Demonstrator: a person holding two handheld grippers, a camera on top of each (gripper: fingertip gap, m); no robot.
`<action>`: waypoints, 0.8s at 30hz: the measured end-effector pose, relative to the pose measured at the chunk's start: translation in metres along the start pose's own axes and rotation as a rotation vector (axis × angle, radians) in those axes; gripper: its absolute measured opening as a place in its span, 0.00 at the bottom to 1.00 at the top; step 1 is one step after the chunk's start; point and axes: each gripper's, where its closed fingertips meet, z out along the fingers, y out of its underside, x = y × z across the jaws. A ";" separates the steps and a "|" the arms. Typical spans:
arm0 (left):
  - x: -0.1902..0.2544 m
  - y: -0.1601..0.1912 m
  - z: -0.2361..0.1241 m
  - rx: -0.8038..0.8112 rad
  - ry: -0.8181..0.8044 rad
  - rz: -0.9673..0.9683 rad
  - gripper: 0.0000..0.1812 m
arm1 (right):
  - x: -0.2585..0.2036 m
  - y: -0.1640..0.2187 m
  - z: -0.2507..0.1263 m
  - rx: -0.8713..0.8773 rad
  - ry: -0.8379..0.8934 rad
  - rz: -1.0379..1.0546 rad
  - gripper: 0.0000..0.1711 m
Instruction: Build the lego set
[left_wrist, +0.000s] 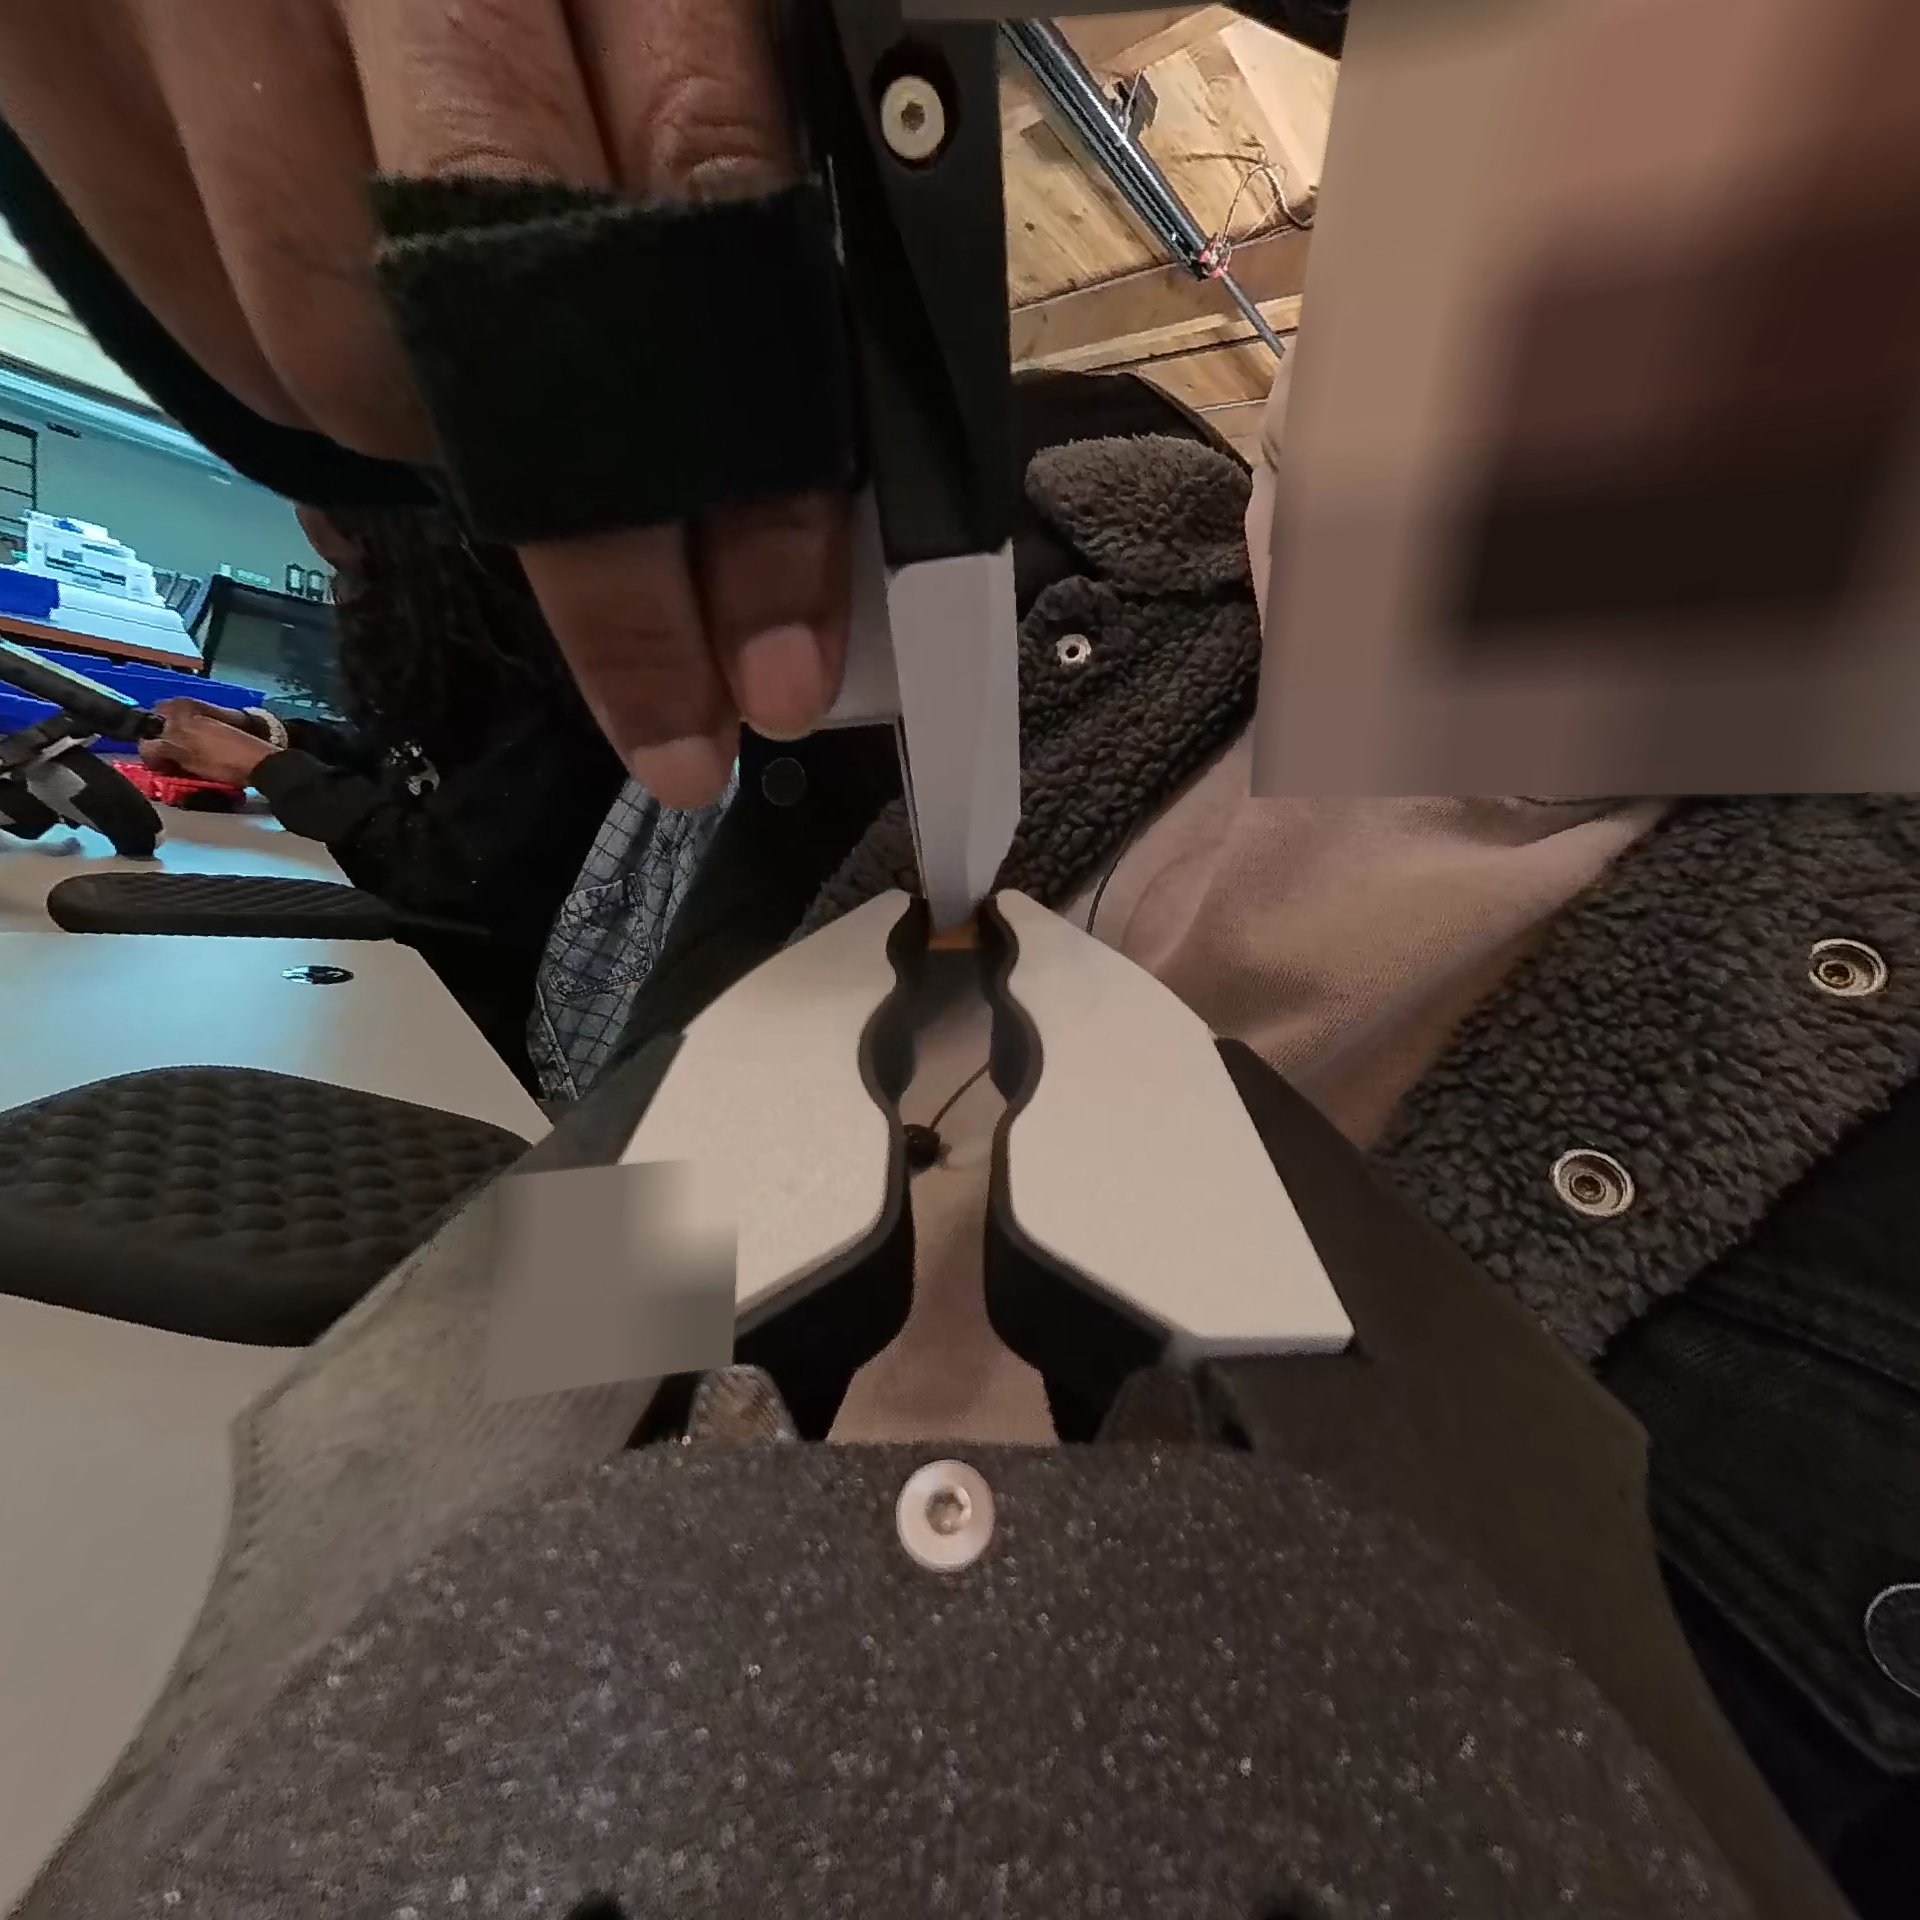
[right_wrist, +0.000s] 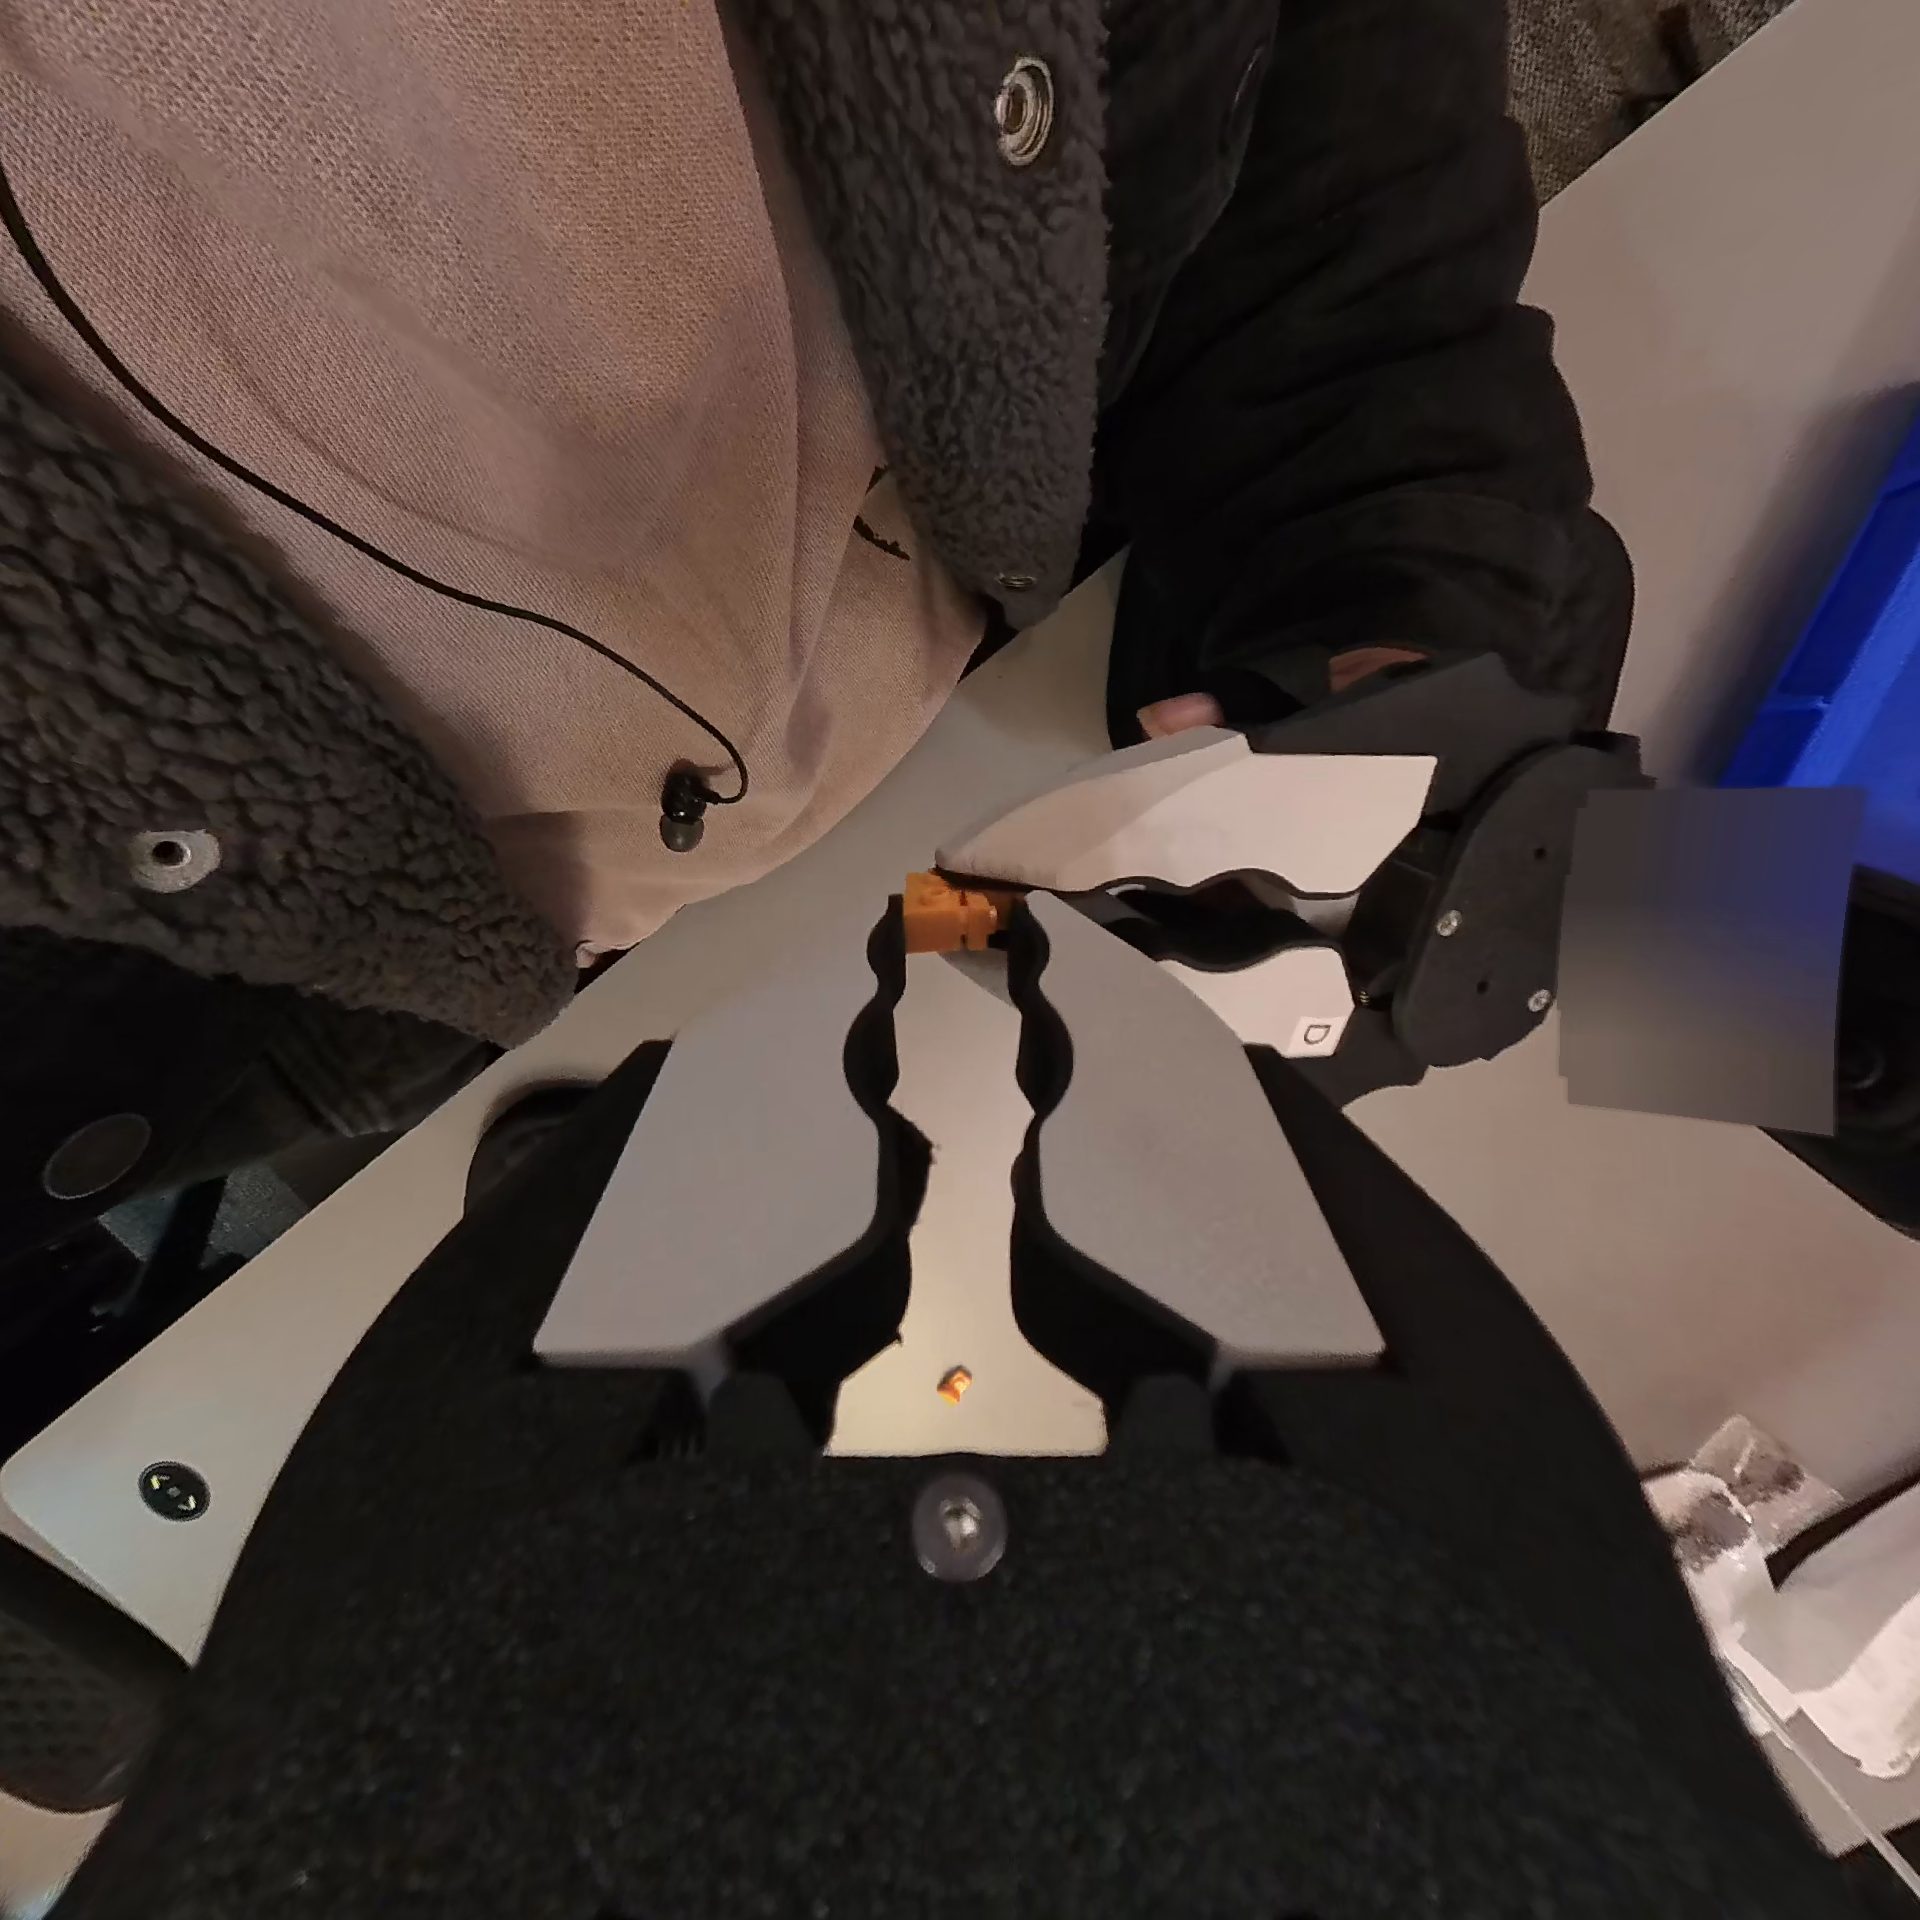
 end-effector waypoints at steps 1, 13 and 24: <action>0.001 0.001 0.000 -0.007 0.003 0.001 0.05 | -0.001 -0.001 0.001 0.008 -0.004 0.002 0.11; -0.006 -0.019 -0.015 0.121 -0.069 0.019 0.08 | 0.016 0.004 -0.017 0.104 0.181 0.026 0.11; -0.018 -0.023 -0.021 0.127 -0.141 0.002 0.04 | 0.036 0.015 -0.027 0.230 0.602 -0.003 0.10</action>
